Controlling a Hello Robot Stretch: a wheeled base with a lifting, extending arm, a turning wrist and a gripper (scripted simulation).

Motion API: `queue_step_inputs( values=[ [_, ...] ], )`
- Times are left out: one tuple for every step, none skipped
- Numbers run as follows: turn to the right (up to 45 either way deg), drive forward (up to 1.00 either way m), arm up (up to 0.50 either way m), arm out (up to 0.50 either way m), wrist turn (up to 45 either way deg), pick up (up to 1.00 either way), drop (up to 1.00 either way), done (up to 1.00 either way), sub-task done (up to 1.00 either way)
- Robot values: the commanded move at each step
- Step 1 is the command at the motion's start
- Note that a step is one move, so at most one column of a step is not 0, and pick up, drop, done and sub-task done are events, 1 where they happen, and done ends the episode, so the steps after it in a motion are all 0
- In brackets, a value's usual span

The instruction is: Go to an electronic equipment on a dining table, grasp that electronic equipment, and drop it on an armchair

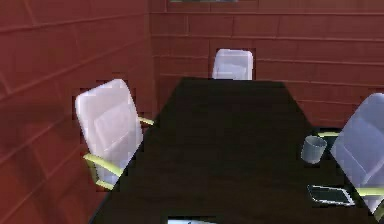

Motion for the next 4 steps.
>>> queue_step_inputs(
  values=[
    [-42.0,0.0,0.0,0.0,0.0,0.0,0.0,0.0,0.0],
    [0.0,0.0,0.5,0.0,0.0,0.0,0.0,0.0,0.0],
    [0.0,0.0,0.36,0.0,0.0,0.0,0.0,0.0,0.0],
    [0.0,0.0,0.0,0.46,0.0,0.0,0.0,0.0,0.0]
  ],
)
